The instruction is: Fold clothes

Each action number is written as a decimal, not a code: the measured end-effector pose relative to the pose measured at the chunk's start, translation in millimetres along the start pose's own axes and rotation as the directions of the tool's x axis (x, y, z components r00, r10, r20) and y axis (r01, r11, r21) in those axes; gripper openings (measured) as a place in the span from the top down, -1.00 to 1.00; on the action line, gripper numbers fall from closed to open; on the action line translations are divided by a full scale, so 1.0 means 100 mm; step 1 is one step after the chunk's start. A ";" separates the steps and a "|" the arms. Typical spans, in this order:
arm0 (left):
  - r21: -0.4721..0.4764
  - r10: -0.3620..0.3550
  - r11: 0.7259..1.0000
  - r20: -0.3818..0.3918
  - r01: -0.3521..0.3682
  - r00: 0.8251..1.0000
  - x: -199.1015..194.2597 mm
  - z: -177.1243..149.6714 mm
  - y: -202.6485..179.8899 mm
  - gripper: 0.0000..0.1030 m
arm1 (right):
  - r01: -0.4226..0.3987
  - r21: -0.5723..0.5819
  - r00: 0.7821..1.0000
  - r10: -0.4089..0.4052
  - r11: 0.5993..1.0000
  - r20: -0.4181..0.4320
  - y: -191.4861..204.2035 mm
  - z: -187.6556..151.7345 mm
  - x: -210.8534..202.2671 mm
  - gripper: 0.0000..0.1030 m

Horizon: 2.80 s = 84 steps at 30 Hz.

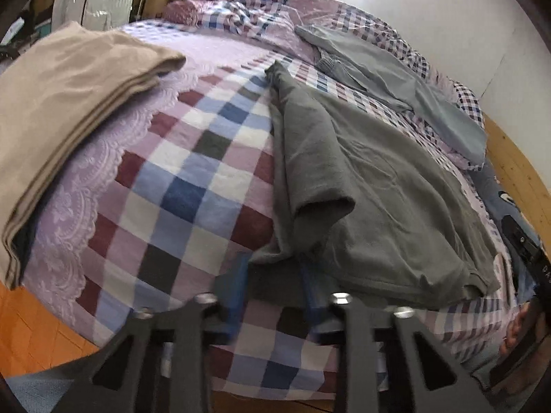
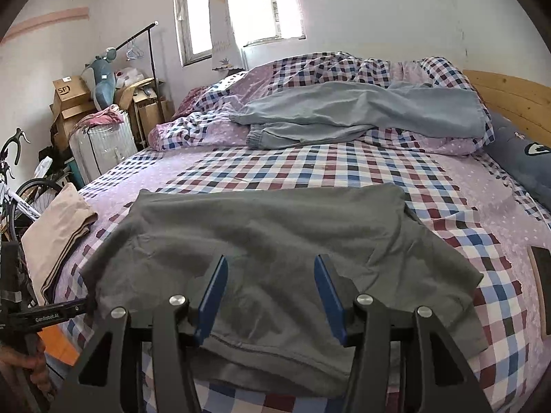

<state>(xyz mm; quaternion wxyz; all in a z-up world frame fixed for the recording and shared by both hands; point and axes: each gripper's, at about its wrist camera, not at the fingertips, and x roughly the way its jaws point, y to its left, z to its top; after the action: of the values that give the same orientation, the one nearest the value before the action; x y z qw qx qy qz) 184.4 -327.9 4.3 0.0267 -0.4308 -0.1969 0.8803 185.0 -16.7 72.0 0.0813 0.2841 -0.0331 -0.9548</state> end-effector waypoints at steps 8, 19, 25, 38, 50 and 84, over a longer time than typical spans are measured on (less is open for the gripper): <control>-0.210 -0.211 0.956 -0.010 0.204 0.977 -0.14 0.01 0.27 0.96 | -0.051 -0.139 0.999 0.051 0.989 -0.004 0.38 -0.05 0.03 -0.08; -0.275 -0.403 0.872 0.065 0.404 0.913 -0.29 0.14 0.33 0.98 | -0.199 -0.558 0.975 0.220 0.805 -0.029 1.60 -0.63 -0.01 -0.39; -0.356 -0.499 0.796 0.072 0.490 0.863 -0.23 0.16 0.43 0.99 | -0.197 -0.714 0.967 0.252 0.672 -0.031 2.16 -1.00 0.07 -0.40; -0.420 -0.605 0.688 0.117 0.591 0.787 -0.26 0.28 0.50 0.99 | 0.124 -0.835 0.970 0.113 0.536 0.216 2.60 -1.22 0.53 -0.41; -0.249 -0.274 0.927 0.061 0.280 0.960 -0.36 0.51 0.28 0.02 | 0.091 -0.793 0.984 0.065 0.603 0.163 2.50 -0.83 0.76 0.88; -0.277 -0.528 0.820 -0.030 0.500 0.849 0.10 1.41 0.36 -0.33 | -0.044 -0.653 0.978 0.165 0.756 0.125 2.02 -0.29 0.39 0.90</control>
<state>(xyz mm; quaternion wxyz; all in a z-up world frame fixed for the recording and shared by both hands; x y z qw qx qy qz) 73.7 -404.9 61.1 0.2173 -0.4071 -0.4172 0.7830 196.7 -222.6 48.7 0.2244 0.1516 0.2751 -0.9225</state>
